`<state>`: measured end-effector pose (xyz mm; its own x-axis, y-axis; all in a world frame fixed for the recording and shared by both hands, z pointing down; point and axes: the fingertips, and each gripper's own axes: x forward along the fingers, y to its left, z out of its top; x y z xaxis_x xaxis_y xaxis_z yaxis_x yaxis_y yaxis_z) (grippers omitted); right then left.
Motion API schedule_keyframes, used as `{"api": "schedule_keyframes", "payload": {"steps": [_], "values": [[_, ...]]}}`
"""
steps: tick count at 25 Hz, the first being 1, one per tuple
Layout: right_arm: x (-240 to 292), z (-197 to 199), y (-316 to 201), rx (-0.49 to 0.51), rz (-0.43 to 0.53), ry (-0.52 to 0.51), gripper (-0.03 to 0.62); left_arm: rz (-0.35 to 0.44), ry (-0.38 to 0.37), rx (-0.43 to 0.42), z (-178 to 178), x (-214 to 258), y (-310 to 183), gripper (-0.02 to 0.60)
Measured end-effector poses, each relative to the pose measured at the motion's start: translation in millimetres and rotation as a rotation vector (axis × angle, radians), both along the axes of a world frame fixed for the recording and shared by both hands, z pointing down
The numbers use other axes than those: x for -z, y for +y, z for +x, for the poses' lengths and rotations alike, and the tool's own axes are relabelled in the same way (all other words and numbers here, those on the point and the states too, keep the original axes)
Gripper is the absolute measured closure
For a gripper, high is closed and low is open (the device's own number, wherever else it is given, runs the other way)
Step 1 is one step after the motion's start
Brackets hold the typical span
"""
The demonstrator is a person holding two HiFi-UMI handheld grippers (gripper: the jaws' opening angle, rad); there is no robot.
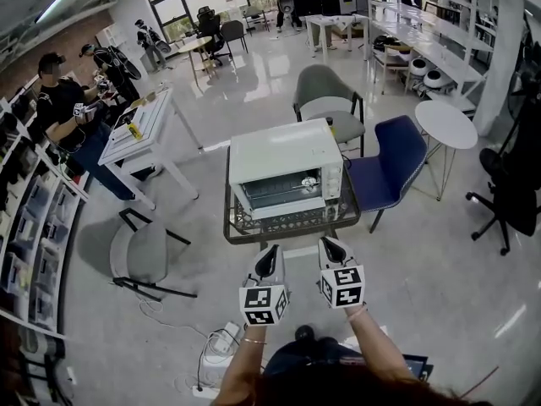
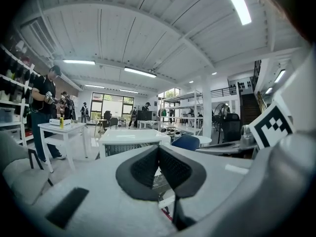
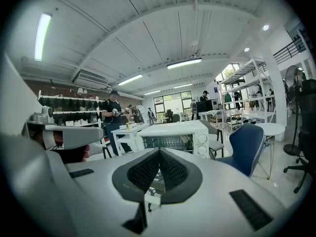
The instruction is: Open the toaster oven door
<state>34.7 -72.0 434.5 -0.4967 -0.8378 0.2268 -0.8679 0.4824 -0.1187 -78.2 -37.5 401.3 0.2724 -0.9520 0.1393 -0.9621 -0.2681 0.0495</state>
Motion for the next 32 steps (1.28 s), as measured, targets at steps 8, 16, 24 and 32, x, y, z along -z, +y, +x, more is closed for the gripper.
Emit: {"api": "schedule_keyframes", "payload": {"steps": [8,16,24,32], "values": [[36.6,-3.1,15.1,0.022,0.080,0.021,0.594,0.028,-0.005,-0.036,8.6,22.4,12.4,0.566],[58.9,-4.0,20.5,0.045,0.123,0.024,0.592,0.064,-0.010,-0.045,13.4,42.7,15.0,0.566],[64.9,-2.8,28.8,0.052,0.151,0.040,0.594,0.082,-0.014,-0.044,13.5,48.4,21.2,0.566],[72.7,2.6,40.0,0.036,0.167,0.043,0.594,0.084,-0.012,-0.052,15.6,50.2,29.2,0.566]]}}
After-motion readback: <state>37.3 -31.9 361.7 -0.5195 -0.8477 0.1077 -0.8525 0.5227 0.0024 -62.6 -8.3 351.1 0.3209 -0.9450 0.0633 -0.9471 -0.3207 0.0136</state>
